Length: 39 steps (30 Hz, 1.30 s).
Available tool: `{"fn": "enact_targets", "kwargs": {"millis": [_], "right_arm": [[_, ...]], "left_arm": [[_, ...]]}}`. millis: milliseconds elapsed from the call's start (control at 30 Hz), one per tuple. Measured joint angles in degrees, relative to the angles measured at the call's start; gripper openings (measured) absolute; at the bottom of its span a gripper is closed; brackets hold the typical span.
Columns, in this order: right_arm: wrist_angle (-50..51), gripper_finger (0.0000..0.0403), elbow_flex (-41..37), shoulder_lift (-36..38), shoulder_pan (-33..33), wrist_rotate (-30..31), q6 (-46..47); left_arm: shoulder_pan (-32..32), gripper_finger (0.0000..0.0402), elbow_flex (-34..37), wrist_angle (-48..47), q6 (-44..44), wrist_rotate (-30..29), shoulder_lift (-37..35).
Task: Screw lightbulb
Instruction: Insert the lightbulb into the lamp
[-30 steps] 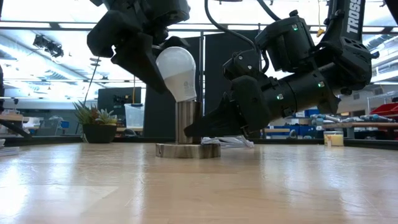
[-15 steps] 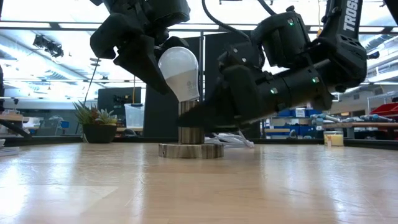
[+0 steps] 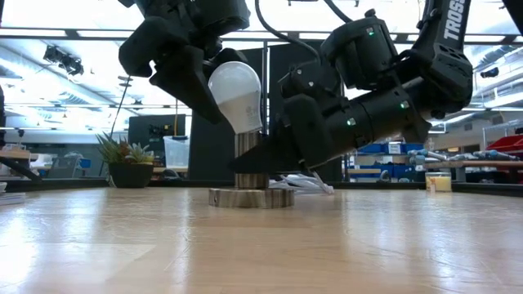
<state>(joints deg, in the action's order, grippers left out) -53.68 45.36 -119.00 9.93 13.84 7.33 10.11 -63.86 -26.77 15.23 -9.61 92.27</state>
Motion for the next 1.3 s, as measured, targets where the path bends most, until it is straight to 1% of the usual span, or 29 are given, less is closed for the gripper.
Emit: {"fn": "enact_targets", "kwargs": {"millis": [133, 233, 367, 533, 700, 800, 967, 1100, 1300], "right_arm": [[1.3, 0.0195, 0.0, 0.0, 0.0, -0.2, 0.0], [1.3, 0.0177, 0.0, 0.0, 0.0, -1.0, 0.0], [1.3, 0.0179, 0.0, 0.0, 0.0, -1.3, 0.0], [1.4, 0.0204, 0.0, 0.0, 0.0, -1.4, 0.2], [1.5, 0.0200, 0.0, 0.0, 0.0, -1.5, 0.2], [1.5, 0.0195, 0.0, 0.0, 0.0, -1.5, 0.2], [1.6, 0.0195, 0.0, 0.1, 0.0, -1.5, 0.6], [1.8, 0.0196, 0.0, 0.1, 0.0, -1.5, 1.5], [1.7, 0.0196, 0.0, 0.1, 0.0, -1.5, 2.0]], "left_arm": [[-0.1, 0.0339, -1.9, -3.7, -0.9, 1.5, 0.0], [-0.3, 0.0339, -3.9, -4.9, -1.3, 1.6, -0.1], [-0.3, 0.0339, -6.5, -7.4, -1.9, 1.7, -0.1], [-0.7, 0.0339, -7.7, -9.2, -3.9, 3.1, -0.1], [-0.7, 0.0339, -7.8, -9.3, -4.3, 4.6, 0.9], [-0.7, 0.0339, -8.0, -9.4, -2.4, 4.5, 2.2], [-0.7, 0.0339, -8.0, -9.0, 3.2, 3.0, 3.4], [-0.6, 0.0339, -8.1, -7.4, 8.1, 0.3, 3.4], [-0.7, 0.0337, -8.6, -7.4, 12.8, 0.7, 3.8]]}}
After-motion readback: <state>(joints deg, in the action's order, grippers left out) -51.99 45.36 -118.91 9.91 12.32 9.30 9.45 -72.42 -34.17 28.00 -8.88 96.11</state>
